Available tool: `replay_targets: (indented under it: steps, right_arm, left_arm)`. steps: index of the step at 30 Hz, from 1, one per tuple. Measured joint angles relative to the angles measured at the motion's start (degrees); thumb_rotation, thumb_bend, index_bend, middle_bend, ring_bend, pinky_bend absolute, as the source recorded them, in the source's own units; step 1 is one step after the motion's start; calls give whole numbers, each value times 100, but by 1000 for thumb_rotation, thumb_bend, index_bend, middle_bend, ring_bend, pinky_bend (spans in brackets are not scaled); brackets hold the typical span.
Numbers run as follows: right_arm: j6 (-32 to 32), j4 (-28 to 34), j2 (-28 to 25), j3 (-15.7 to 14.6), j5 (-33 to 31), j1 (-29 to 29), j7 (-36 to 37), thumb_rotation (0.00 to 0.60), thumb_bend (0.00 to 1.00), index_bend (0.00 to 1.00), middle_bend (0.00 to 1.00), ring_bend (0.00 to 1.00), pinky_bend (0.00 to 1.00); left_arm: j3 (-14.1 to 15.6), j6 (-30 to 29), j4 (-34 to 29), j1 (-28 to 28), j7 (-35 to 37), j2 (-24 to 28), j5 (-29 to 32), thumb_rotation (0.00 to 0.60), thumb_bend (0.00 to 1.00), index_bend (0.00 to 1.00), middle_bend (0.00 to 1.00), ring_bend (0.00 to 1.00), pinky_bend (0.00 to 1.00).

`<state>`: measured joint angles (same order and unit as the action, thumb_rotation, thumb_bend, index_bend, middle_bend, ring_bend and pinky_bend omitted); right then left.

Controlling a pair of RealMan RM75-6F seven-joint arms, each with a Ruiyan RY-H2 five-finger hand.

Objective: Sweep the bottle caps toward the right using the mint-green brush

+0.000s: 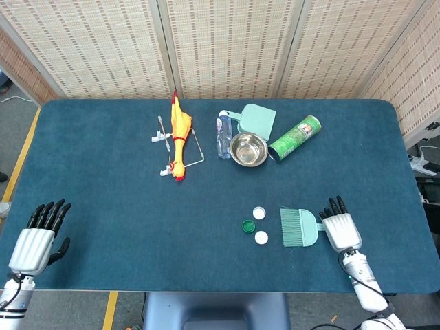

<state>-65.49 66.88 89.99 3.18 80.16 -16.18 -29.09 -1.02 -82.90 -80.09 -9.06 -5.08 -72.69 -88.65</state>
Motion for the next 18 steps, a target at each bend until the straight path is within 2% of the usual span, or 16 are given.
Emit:
replay_targets:
  steps: [12, 18]
  right_arm:
    - [24, 1, 92, -20, -129, -67, -74, 600, 209, 515, 388, 145, 63]
    - [-36, -105, 146, -54, -83, -76, 4, 600, 238, 694, 521, 245, 93]
  left_arm:
    - [11, 38, -24, -19, -11, 2, 9, 600, 424, 0, 0, 0, 84]
    - [10, 39, -22, -20, 7, 16, 19, 600, 424, 0, 0, 0, 84]
